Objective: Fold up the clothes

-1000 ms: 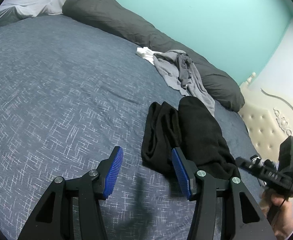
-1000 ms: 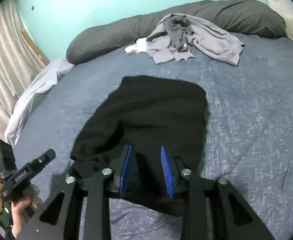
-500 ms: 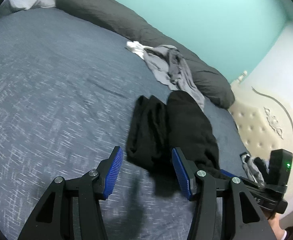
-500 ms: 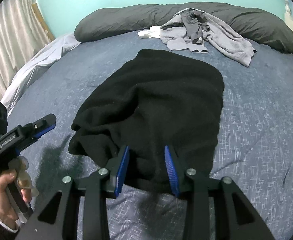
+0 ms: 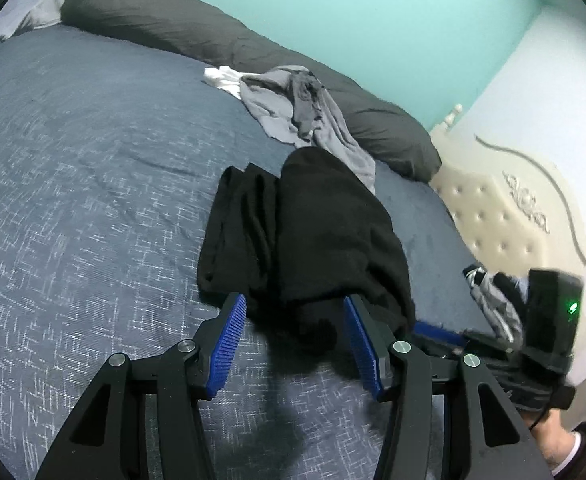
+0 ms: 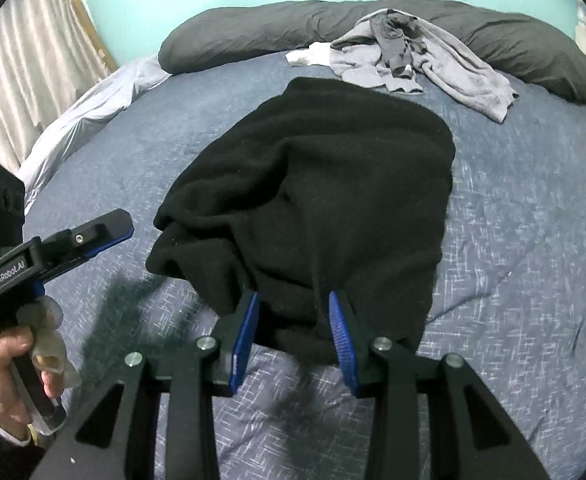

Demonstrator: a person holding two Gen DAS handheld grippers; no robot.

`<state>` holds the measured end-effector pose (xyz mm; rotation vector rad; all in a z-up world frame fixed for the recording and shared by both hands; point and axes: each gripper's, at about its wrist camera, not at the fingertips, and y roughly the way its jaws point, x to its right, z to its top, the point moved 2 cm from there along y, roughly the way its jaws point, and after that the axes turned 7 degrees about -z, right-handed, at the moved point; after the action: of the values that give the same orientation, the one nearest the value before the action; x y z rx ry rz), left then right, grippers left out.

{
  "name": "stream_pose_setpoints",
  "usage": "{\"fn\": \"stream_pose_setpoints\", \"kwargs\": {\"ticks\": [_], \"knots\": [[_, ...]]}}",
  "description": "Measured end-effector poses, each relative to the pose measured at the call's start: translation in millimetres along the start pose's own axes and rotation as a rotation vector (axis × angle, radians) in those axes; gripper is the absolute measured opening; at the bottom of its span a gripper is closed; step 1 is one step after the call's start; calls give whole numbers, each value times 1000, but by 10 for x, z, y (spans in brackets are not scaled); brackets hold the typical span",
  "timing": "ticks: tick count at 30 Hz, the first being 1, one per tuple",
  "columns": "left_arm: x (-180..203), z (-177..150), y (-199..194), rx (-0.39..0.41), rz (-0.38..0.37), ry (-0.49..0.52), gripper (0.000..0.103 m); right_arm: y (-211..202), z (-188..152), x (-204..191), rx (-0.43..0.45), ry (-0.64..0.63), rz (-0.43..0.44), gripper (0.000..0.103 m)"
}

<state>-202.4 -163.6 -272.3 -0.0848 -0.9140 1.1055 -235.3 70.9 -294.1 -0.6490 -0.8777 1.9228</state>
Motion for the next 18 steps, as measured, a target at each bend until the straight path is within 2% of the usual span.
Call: {"fn": "stream_pose_setpoints", "kwargs": {"ticks": [7, 10, 15, 18], "knots": [[-38, -2, 78, -19, 30, 1, 54, -76, 103, -30, 47, -22, -20, 38], [-56, 10, 83, -14, 39, -3, 54, -50, 98, -36, 34, -39, -43, 38], [-55, 22, 99, -13, 57, 6, 53, -31, 100, 214, 30, 31, -108, 38], [-50, 25, 100, -11, 62, 8, 48, -72, 104, 366, 39, 65, -104, 38]]}}
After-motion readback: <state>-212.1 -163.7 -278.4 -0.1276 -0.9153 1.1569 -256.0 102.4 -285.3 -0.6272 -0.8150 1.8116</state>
